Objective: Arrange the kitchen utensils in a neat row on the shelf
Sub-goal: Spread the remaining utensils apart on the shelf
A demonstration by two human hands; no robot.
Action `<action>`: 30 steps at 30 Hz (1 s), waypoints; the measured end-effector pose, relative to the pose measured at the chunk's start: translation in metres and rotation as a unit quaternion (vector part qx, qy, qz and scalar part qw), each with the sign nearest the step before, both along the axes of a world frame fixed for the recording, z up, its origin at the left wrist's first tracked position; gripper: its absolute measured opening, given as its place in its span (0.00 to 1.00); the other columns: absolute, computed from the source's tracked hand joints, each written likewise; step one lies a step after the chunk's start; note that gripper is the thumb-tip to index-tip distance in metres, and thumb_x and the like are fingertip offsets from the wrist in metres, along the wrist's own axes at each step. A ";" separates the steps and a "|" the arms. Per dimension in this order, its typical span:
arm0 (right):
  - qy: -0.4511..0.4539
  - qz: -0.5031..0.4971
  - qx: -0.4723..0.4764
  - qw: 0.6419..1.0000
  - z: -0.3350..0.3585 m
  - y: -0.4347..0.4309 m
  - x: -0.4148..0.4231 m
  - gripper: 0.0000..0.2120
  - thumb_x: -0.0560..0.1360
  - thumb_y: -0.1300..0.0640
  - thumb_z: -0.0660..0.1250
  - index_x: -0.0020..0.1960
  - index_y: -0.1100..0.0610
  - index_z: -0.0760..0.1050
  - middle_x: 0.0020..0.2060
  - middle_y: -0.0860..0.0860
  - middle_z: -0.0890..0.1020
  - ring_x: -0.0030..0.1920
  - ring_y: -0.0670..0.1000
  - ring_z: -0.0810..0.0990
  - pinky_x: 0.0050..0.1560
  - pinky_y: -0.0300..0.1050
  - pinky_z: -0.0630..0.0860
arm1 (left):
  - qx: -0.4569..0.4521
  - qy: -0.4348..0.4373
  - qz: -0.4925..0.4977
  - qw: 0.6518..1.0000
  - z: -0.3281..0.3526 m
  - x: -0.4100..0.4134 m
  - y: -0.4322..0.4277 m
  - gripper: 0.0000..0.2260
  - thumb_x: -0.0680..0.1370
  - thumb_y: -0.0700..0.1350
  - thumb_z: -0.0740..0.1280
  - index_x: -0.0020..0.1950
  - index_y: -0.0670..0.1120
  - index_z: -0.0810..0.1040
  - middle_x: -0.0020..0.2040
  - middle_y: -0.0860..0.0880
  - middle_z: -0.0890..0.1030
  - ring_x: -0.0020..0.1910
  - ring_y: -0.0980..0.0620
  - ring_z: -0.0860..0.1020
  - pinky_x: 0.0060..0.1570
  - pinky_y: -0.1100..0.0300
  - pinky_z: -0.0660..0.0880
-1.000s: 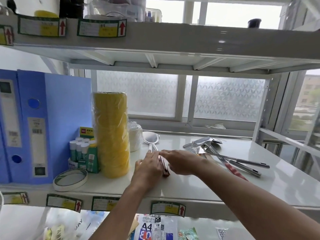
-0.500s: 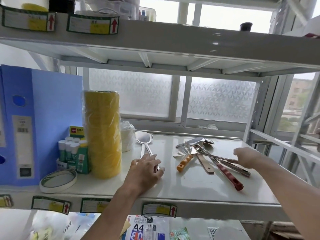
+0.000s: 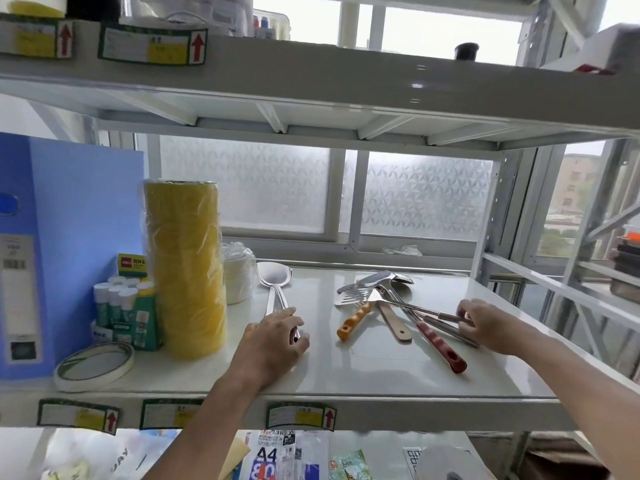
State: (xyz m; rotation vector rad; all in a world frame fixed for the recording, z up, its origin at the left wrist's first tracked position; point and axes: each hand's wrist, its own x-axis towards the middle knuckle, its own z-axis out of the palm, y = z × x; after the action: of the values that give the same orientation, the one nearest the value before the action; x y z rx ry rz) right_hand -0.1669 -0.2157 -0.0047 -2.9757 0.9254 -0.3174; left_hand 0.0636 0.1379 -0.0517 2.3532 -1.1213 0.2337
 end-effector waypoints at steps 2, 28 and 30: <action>-0.010 0.013 0.000 1.000 -0.001 0.002 -0.002 0.04 0.80 0.51 0.63 0.52 0.51 0.73 0.45 0.49 0.76 0.43 0.48 0.76 0.45 0.43 0.71 | 0.001 0.000 -0.001 1.000 0.001 0.000 0.000 0.20 0.80 0.58 0.59 0.69 0.54 0.77 0.78 0.56 0.69 0.76 0.55 0.67 0.71 0.47 0.65; -0.118 -0.222 0.130 0.959 -0.012 -0.010 -0.007 0.11 0.79 0.57 0.59 0.40 0.57 0.75 0.45 0.58 0.81 0.45 0.58 0.78 0.43 0.48 0.74 | -0.004 -0.006 0.004 1.000 0.004 -0.004 0.002 0.18 0.81 0.56 0.60 0.69 0.53 0.77 0.78 0.55 0.70 0.74 0.54 0.69 0.69 0.47 0.66; -0.119 -0.228 0.070 0.964 -0.009 0.001 -0.007 0.07 0.76 0.55 0.61 0.41 0.53 0.76 0.45 0.55 0.82 0.47 0.58 0.79 0.50 0.50 0.77 | -0.002 -0.005 0.006 1.000 0.004 -0.005 0.002 0.19 0.81 0.56 0.60 0.69 0.52 0.76 0.77 0.55 0.70 0.74 0.53 0.69 0.69 0.47 0.66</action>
State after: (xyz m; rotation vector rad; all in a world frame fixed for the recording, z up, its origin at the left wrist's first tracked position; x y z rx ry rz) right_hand -0.1739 -0.2149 -0.0136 -2.4962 1.5157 -0.5697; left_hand 0.0591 0.1400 -0.0480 2.3587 -1.1107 0.2507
